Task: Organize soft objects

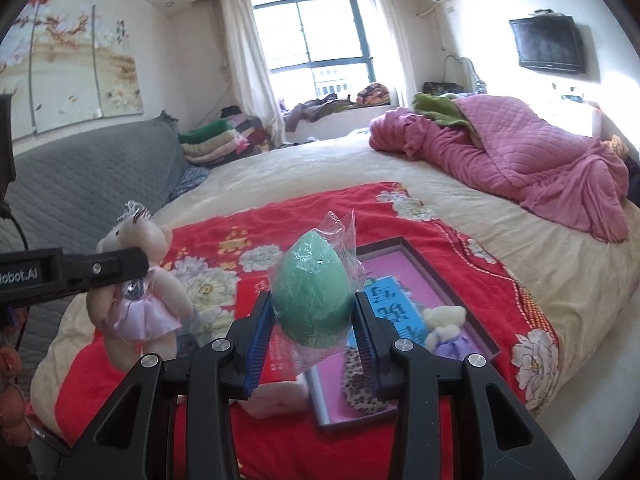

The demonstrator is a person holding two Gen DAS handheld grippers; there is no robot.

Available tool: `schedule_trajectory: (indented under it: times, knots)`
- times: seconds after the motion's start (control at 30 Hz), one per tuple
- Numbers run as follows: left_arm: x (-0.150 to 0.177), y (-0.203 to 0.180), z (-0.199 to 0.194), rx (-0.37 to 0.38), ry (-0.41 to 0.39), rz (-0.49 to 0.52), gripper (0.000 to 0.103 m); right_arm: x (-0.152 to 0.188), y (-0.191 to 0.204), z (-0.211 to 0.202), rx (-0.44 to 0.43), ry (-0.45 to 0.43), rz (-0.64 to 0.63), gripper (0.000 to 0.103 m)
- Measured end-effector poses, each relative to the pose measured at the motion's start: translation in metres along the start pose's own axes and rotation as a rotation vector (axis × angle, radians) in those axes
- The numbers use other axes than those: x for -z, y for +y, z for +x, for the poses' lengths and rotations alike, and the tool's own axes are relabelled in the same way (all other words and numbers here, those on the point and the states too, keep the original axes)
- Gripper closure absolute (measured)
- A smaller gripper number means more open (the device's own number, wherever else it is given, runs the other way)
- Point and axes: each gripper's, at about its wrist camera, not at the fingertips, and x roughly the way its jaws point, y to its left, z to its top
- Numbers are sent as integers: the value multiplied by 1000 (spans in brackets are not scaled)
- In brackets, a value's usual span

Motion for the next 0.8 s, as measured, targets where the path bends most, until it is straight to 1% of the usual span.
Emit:
schedule_trajectory:
  times: [0.2,0.3,0.47,0.63,0.8]
  knots:
    - [-2,-15,11,19,13,23,77,-3,-26,-3,60,-13,17,63]
    - [-3,-26,21,35,25,40,77,-4,-39,-4,71,-13,42,62]
    - [0,-44,42,63,69,66,77,-1,-58,-2,91,-5,69,63]
    - [4,-56,66,87,109,80,77,2,-68,1,109,4,82,62]
    - [9,-64,89,94,155,90,77,5,-77,4,130,14,87,62]
